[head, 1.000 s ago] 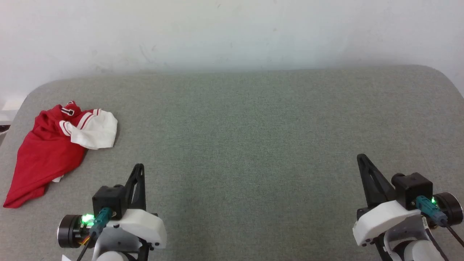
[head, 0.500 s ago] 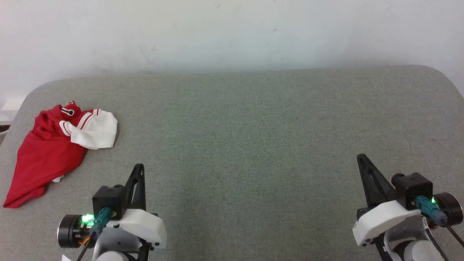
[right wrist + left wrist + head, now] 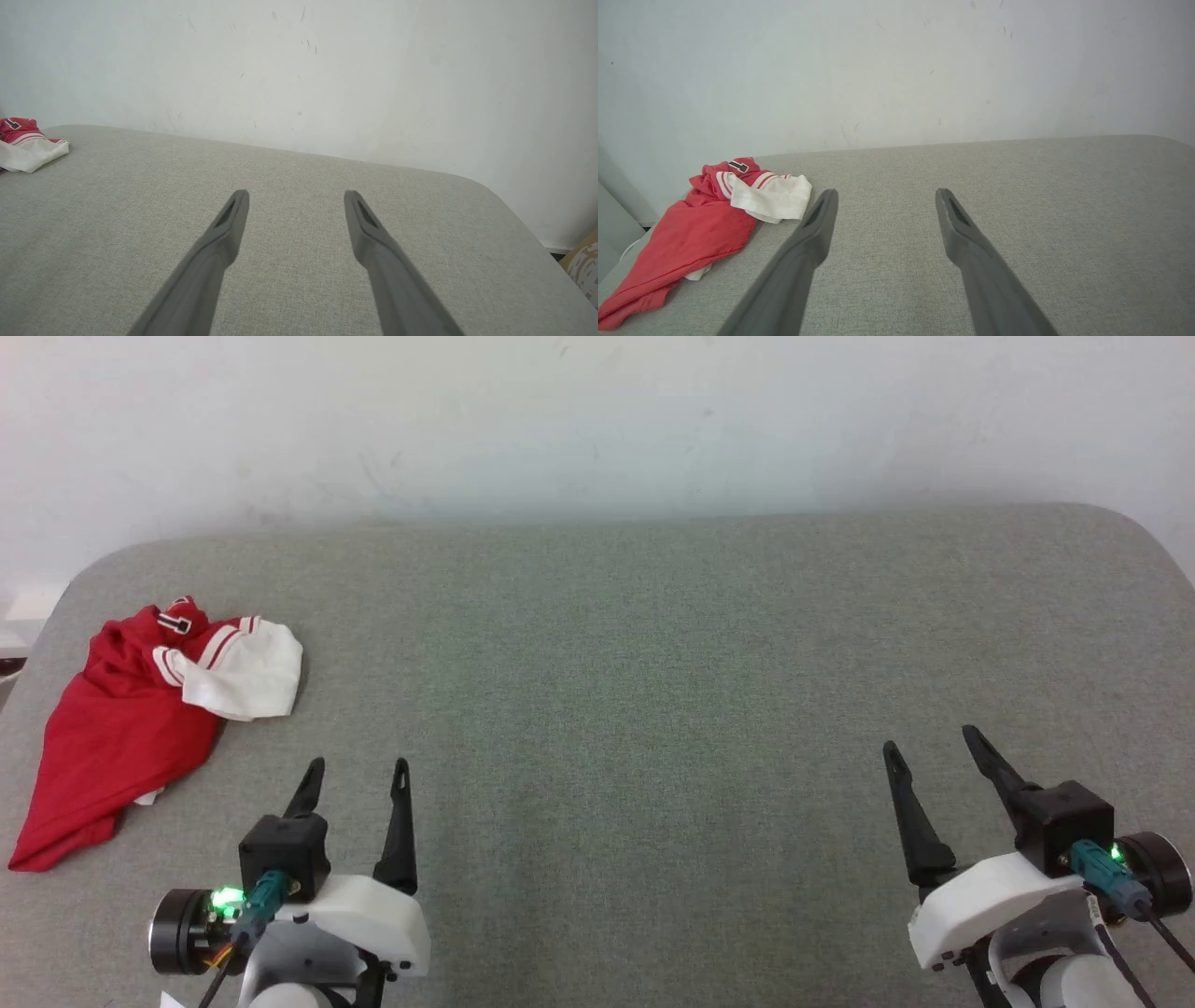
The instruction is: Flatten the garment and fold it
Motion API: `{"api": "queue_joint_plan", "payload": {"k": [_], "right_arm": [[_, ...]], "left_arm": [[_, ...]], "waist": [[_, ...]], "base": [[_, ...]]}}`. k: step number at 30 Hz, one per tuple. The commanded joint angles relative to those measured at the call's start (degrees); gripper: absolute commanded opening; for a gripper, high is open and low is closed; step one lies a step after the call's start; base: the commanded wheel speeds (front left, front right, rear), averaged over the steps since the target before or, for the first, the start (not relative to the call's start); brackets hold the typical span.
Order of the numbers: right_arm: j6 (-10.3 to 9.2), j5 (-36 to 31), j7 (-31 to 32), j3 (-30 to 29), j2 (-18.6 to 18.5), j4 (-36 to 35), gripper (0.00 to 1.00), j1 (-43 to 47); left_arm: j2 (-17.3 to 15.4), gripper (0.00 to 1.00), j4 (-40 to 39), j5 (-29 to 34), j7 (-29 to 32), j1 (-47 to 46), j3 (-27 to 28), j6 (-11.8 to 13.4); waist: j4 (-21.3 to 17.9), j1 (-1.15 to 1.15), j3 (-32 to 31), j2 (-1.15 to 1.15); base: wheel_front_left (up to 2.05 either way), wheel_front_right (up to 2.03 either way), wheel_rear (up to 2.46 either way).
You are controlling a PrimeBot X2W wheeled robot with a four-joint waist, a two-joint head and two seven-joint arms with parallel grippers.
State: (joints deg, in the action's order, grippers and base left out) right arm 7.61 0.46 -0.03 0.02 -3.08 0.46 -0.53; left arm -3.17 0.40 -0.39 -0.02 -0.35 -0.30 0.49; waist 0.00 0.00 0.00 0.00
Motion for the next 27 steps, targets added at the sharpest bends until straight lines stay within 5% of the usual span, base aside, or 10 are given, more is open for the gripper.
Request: {"api": "queue_joint_plan", "payload": {"k": [1,27], "right_arm": [[0.00,0.26,-0.27,-0.12,0.00,0.11,1.00,0.05],[-0.03,1.93,-3.26,-1.21,0.04,0.35,1.00,0.51]], "left_arm": [[0.01,1.00,0.15,-0.15,-0.27,0.00,-0.13,0.11],[0.06,1.00,1.63,-1.56,-3.26,0.10,-1.31,1.41]], "waist": [[0.00,0.00,0.01,0.00],[1.38,0.00,0.06,0.00]], "base": [[0.00,0.00,0.00],[0.00,0.00,0.00]]}}
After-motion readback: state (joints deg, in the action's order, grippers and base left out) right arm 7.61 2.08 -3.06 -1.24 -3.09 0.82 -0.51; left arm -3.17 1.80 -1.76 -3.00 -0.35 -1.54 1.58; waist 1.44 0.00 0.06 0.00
